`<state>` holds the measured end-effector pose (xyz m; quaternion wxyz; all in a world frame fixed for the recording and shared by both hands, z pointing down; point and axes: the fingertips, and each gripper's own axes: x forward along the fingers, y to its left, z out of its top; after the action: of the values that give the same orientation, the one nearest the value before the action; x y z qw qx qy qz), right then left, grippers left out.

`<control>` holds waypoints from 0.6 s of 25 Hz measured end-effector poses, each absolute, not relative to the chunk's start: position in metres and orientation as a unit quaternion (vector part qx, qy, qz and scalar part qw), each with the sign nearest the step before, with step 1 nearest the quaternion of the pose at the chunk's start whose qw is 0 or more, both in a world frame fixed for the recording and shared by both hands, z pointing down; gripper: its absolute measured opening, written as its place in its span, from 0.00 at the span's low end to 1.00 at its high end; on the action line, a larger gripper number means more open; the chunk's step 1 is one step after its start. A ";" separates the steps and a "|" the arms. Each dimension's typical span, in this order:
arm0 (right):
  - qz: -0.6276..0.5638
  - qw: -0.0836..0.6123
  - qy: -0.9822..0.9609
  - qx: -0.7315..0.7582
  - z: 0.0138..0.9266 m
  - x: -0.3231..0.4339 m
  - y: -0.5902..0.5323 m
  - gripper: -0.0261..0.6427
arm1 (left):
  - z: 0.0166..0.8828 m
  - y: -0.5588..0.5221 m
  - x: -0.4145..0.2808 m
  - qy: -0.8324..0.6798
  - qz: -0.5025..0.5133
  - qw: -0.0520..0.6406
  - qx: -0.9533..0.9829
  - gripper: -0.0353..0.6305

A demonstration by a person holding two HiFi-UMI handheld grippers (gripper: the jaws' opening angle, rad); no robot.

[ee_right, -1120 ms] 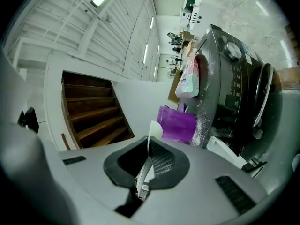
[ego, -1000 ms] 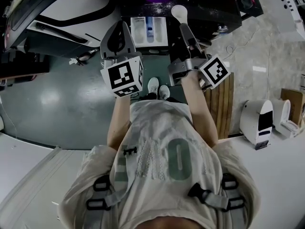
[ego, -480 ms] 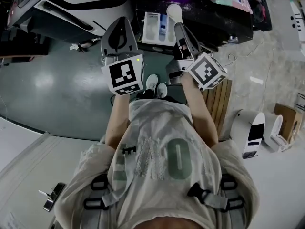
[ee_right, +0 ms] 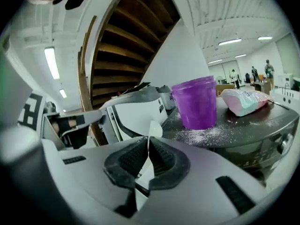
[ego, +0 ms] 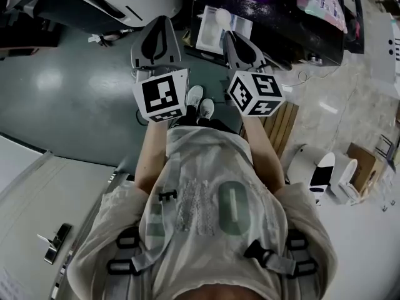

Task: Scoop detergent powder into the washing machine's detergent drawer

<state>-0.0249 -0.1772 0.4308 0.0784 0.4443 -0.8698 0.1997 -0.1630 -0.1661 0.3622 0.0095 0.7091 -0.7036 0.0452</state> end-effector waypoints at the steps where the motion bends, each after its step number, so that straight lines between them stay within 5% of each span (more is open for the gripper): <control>1: 0.193 0.097 -0.870 0.443 0.438 -0.028 -0.178 0.05 | 0.366 -0.166 -0.166 -0.706 0.046 0.013 0.707 0.09; 15: 0.058 0.312 -0.861 0.397 0.499 -0.041 -0.177 0.05 | 0.404 -0.167 -0.187 -0.728 0.057 0.053 0.681 0.09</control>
<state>-0.0410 -0.1767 0.4986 0.3121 0.3968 -0.8613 0.0579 -0.1874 -0.1667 0.4044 0.0528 0.6815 -0.7277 0.0568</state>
